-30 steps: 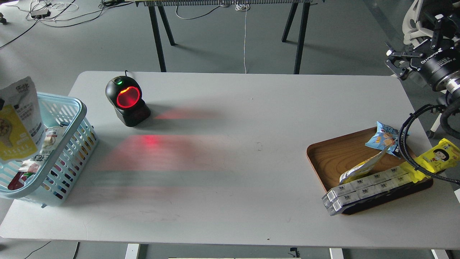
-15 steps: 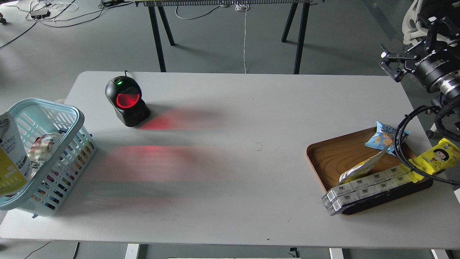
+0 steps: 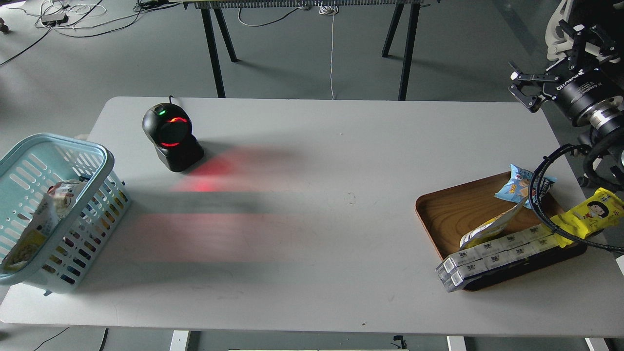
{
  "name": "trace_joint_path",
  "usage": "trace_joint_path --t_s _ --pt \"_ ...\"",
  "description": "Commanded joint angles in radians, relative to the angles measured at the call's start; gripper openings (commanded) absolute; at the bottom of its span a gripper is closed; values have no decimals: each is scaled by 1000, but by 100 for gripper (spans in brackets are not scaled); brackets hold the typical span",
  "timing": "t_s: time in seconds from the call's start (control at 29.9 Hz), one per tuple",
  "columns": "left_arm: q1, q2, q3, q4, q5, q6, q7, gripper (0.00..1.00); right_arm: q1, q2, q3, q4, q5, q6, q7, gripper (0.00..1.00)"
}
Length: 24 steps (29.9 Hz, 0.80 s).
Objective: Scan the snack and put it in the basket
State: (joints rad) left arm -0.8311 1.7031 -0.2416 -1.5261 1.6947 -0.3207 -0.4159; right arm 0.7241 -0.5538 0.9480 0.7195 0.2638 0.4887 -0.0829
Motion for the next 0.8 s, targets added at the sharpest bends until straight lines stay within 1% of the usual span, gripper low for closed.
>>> trace_joint_path --t_s 0.0,0.13,0.2,0.23,0.27,0.37,0.44,0.5,0.57,0.6,0.64,0.77 --pt "-95 3 -33 0 -9 -14 5 99 0 0 1 0 0 0 0 98" --pt "-251 -19 -51 0 -15 -24 9 99 12 0 0 0 0 0 0 98" --pt "-339 -80 -56 0 -47 -29 34 99 24 0 0 0 0 0 -1 98" --pt "-379 -118 -56 0 -75 -26 57 99 29 0 0 0 0 0 -3 98" --pt "-417 -169 -56 0 -117 -18 90 99 35 -1 0 0 0 0 -4 98" --pt "-470 -265 -58 -11 -251 -8 195 99 47 -1 0 0 0 0 -6 98" --pt "-479 -354 -74 -13 -372 43 247 99 54 0 0 0 0 0 -6 99" --pt "-477 -452 -91 -6 -482 121 301 99 55 -1 0 0 -2 0 -6 99" --pt "-473 -520 -93 1 -568 198 348 99 64 -3 0 -2 -2 0 -6 99" --pt "-470 -555 -93 9 -608 236 362 99 69 -3 -2 -2 -2 0 -6 99" --pt "-468 -594 -94 30 -642 265 365 99 69 -5 -2 -2 -2 0 -6 99" --pt "-461 -750 -111 156 -756 318 367 99 75 -5 -2 1 -2 0 -4 99"
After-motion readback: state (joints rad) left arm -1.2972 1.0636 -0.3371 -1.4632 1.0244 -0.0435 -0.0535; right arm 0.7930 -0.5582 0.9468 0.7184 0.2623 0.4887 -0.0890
